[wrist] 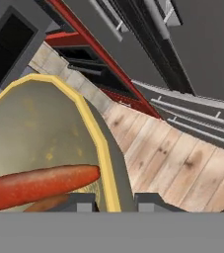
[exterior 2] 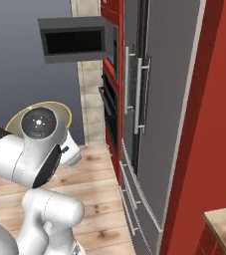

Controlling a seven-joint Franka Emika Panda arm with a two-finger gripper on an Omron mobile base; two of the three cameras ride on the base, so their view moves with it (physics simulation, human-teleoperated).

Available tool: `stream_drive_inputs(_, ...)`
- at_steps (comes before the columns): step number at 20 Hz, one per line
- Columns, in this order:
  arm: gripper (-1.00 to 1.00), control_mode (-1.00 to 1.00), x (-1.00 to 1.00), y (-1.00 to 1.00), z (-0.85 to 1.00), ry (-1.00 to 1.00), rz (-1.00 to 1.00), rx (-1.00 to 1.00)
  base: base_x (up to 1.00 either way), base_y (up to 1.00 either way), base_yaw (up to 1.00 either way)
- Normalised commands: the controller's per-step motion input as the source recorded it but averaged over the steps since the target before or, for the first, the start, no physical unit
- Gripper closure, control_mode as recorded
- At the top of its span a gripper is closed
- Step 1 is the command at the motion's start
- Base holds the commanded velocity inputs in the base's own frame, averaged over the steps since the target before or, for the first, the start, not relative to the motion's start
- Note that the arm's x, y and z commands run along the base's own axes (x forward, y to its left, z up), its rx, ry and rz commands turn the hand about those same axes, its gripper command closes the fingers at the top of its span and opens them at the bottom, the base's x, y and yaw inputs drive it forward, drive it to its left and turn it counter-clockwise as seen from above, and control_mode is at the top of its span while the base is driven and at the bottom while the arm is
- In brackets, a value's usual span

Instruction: Place the bowl containing the carrot and potato in the microwave. Close the microwave door and press the start button to microwave the meal.

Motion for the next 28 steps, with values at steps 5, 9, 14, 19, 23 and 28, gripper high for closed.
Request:
stream_drive_inputs(5, 1.00, 1.00, 0.00, 0.00, 0.00, 0.00, 0.00, 0.00, 0.80, 0.68, 0.08)
stream_drive_inputs(9, 1.00, 1.00, 0.00, 0.00, 0.00, 0.00, 0.00, 0.00, 0.71, 0.49, -0.06)
stream_drive_inputs(14, 1.00, 1.00, 0.00, 0.00, 0.00, 0.00, 0.00, 0.00, 0.60, 0.52, -0.19)
stream_drive_inputs(19, 1.00, 1.00, 0.00, 0.00, 0.00, 0.00, 0.00, 0.00, 0.55, 0.53, -0.23)
stream_drive_inputs(23, 1.00, 1.00, 0.00, 0.00, 0.00, 0.00, 0.00, 0.00, 0.47, 0.41, -0.31)
stream_drive_inputs(28, 1.00, 1.00, 0.00, 0.00, 0.00, 0.00, 0.00, 0.00, 0.41, 0.48, -0.35)
